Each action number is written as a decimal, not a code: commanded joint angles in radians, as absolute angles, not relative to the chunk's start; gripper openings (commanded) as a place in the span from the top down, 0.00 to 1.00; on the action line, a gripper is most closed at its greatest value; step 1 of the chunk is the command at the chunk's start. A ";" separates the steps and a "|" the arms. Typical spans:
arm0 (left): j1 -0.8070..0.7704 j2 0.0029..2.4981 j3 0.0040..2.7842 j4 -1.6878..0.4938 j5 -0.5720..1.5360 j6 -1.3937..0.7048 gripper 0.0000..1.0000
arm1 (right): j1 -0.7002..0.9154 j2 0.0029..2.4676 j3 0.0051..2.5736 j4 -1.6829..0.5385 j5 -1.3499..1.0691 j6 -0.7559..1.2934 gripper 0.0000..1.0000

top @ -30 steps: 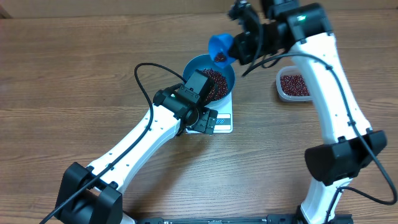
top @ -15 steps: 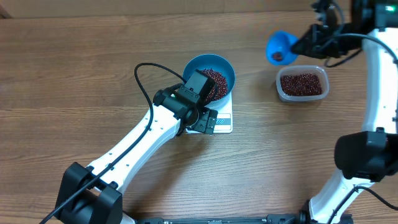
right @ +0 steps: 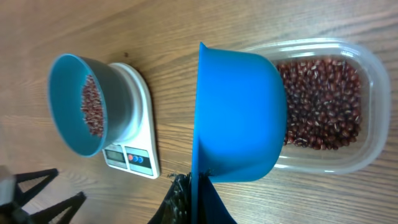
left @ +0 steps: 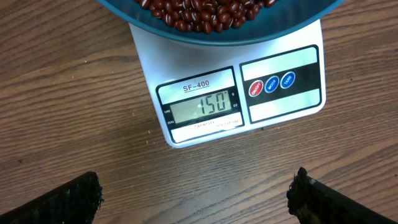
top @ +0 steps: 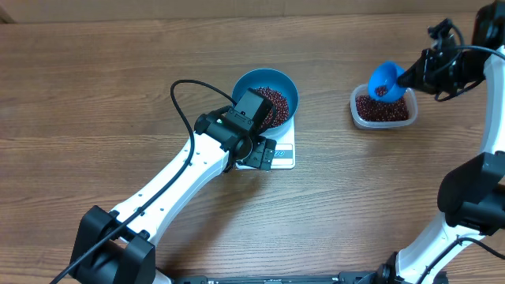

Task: Scoop item into bowl and weigh 150g on scale
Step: 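Lower the blue scoop into the clear bean container with the right gripper, then open the right gripper to release the scoop in the container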

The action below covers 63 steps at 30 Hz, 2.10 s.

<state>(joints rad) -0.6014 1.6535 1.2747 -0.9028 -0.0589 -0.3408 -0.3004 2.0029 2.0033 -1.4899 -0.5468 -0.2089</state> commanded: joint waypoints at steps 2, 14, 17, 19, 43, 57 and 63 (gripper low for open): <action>-0.603 1.647 1.285 -0.904 -0.051 -0.348 0.00 | -0.303 2.006 1.906 -1.429 -0.491 -0.209 0.96; -0.603 1.647 1.285 -0.904 -0.051 -0.348 0.00 | -0.303 2.006 1.778 -1.306 -0.378 -0.204 0.96; -0.603 1.647 1.285 -0.904 -0.051 -0.348 0.00 | -0.304 2.006 1.778 -1.295 -0.279 -0.146 0.96; -0.603 1.647 1.285 -0.904 -0.051 -0.348 0.00 | -0.304 2.006 1.778 -1.282 -0.263 -0.122 0.96; -0.603 1.647 1.285 -0.904 -0.051 -0.348 0.00 | -0.304 2.006 1.778 -1.220 -0.209 -0.104 0.11; -0.603 1.647 1.285 -0.904 -0.051 -0.348 0.01 | -0.301 2.006 1.778 -1.170 -0.241 -0.022 0.00; -0.603 1.647 1.285 -0.904 -0.051 -0.347 0.01 | -0.302 2.006 1.778 -1.094 -0.240 -0.022 0.00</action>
<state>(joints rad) -0.6014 1.6535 1.2747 -0.9028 -0.0589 -0.3408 -0.3004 2.0056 1.7798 -1.1313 -0.2306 -0.0280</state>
